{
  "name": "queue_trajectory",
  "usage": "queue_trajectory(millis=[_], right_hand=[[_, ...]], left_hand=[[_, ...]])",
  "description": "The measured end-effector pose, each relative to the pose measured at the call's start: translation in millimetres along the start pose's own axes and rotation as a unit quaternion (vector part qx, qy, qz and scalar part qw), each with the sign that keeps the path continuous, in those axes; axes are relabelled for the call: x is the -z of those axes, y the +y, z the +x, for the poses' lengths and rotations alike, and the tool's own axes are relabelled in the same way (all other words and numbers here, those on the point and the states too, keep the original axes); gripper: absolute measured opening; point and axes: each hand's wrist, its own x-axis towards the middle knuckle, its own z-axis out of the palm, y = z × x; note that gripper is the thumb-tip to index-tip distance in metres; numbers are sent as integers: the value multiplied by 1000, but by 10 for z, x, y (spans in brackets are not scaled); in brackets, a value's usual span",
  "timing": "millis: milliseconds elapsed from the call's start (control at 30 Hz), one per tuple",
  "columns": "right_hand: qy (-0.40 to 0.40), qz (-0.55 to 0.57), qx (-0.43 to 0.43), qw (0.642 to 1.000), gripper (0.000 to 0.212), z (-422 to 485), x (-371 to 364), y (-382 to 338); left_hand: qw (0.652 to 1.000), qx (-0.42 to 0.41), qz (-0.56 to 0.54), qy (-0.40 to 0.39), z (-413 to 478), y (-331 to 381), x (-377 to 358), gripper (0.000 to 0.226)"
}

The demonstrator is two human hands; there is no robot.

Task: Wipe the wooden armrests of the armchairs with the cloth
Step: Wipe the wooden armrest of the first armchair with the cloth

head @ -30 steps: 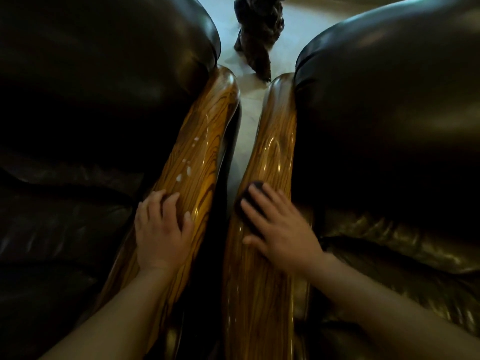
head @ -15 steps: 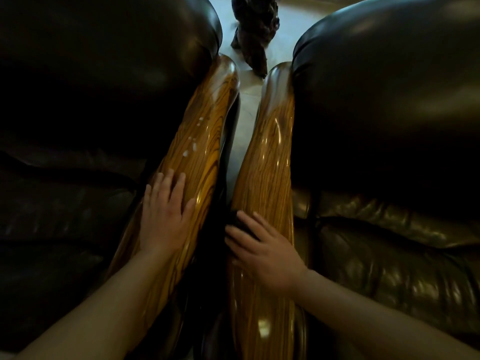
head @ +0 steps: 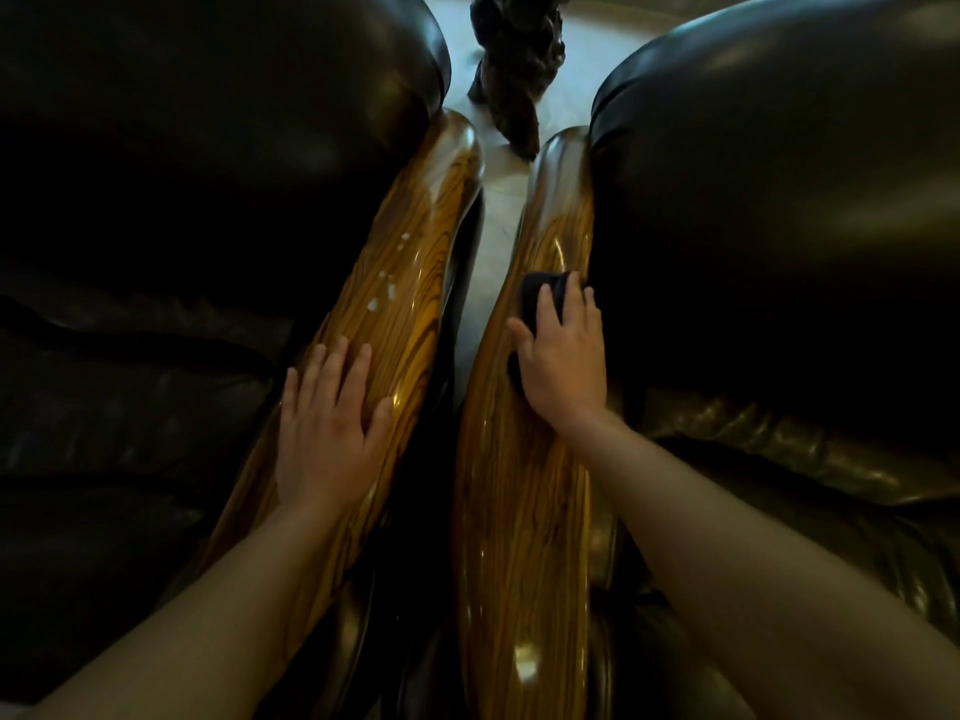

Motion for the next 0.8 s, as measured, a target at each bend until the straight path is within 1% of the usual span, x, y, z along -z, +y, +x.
queue_trajectory(millis=[67, 133, 200, 233, 300, 433, 533, 600, 633, 667, 733, 800], right_hand=[[14, -18, 51, 998, 64, -496, -94, -23], [-8, -41, 133, 990, 63, -934, -166, 0], [-29, -47, 199, 978, 63, -833, -159, 126], [-28, -47, 207, 977, 63, -644, -134, 168], [-26, -46, 168, 984, 66, -193, -64, 191], [-41, 2, 43, 998, 77, 495, 14, 176], [-16, 62, -32, 997, 80, 514, 5, 133], [8, 92, -71, 993, 78, 239, -40, 67], [19, 86, -72, 993, 78, 27, -73, 30], [26, 64, -53, 996, 77, -203, -115, -4], [23, 2, 23, 999, 75, -583, -174, -39], [1, -27, 86, 996, 72, -593, -166, 3]], left_hand=[[1000, 6, 3, -2, -17, 0, -2, 64], [1000, 14, 2, 1, -27, -10, 3, 64], [1000, 13, 0, 2, -18, -16, -1, 64], [1000, 12, -1, 4, -12, -21, -6, 64], [1000, 9, -6, 7, -5, -21, -12, 64], [1000, 9, -2, 10, -7, -18, -20, 64], [1000, 13, 0, 10, -1, -12, -17, 64], [1000, 12, 0, 13, -13, -9, -18, 63], [1000, 12, 1, 15, -17, -7, -21, 63], [1000, 13, 1, 16, -19, -8, -25, 62], [1000, 16, -3, 17, -25, -3, -27, 62], [1000, 16, -8, 15, -28, 2, -19, 62]])
